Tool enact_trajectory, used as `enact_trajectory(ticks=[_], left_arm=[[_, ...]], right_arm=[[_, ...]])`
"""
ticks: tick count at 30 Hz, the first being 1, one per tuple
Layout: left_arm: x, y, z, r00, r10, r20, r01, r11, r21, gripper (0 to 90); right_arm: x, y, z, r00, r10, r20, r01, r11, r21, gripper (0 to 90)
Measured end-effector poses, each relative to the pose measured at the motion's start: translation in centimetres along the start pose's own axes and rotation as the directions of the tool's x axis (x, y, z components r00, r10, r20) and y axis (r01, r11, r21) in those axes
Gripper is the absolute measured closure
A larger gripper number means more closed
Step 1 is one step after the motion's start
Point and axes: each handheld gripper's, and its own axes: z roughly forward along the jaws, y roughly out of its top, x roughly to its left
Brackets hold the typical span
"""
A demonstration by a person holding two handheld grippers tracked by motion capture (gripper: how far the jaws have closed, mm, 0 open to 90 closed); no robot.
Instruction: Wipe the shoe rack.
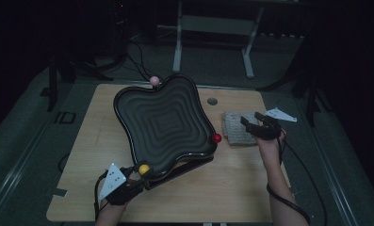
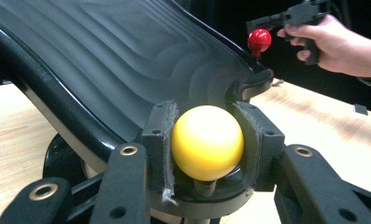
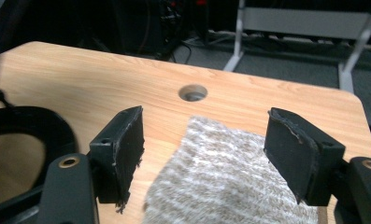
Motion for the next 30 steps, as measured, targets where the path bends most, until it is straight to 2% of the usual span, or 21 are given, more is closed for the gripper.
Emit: enact_trajectory(ticks=[2,3,5,6,12,13,21,24,26,27,29,30], left_arm=[[0.0,0.0,0.0,1.0000,0.000,0.000,0.000,1.0000,0.000,59.7],[-0.1,0.0,0.0,1.0000,-0.003,-0.007,0.003,1.0000,0.003,59.7],[-0.1,0.1,0.0,1.0000,-0.004,-0.008,0.004,1.0000,0.005,59.6],[-0.1,0.1,0.0,1.0000,-0.004,-0.005,0.004,1.0000,0.006,59.6],[0.0,0.1,0.2,0.9999,-0.009,0.007,0.009,1.0000,0.003,59.6],[0.0,0.1,0.2,0.9999,-0.009,0.007,0.009,1.0000,0.003,59.6],[0.2,0.0,0.1,0.9997,-0.012,0.020,0.012,0.9999,-0.003,59.7],[0.2,0.1,0.1,0.9997,-0.011,0.023,0.010,0.9999,0.003,59.7],[0.3,0.1,0.1,0.9996,-0.011,0.025,0.011,0.9999,0.006,59.7],[0.3,0.2,0.1,0.9996,-0.011,0.026,0.011,0.9999,0.008,59.7],[0.3,0.2,0.1,0.9996,-0.011,0.027,0.011,0.9999,0.012,59.7],[0.3,0.2,0.1,0.9996,-0.011,0.027,0.011,0.9999,0.013,59.7]], right_arm=[[-0.2,-0.1,0.3,1.0000,0.010,0.000,-0.010,1.000,0.003,28.2],[-0.6,-0.3,1.3,0.9993,0.038,0.006,-0.038,0.999,0.021,26.8],[-0.8,-0.5,1.8,0.9991,0.040,0.012,-0.041,0.999,0.032,26.8],[-1.0,-0.8,2.9,0.9987,0.049,0.015,-0.050,0.997,0.052,24.9],[-1.6,-1.5,6.0,0.9972,0.045,0.060,-0.052,0.993,0.109,20.7],[-1.6,-1.5,6.0,0.9972,0.045,0.060,-0.052,0.993,0.109,20.7],[-2.3,-2.2,9.6,0.9911,0.069,0.114,-0.087,0.982,0.165,12.3],[-2.7,-2.7,10.8,0.9851,0.092,0.146,-0.119,0.974,0.191,11.0],[-3.0,-3.3,11.7,0.9788,0.105,0.176,-0.145,0.961,0.236,10.7],[-3.0,-3.6,12.0,0.9770,0.099,0.189,-0.147,0.955,0.258,10.7],[-2.7,-3.6,12.3,0.9779,0.073,0.196,-0.125,0.955,0.269,10.6],[-2.6,-3.6,12.4,0.9779,0.059,0.201,-0.116,0.951,0.288,10.6]])
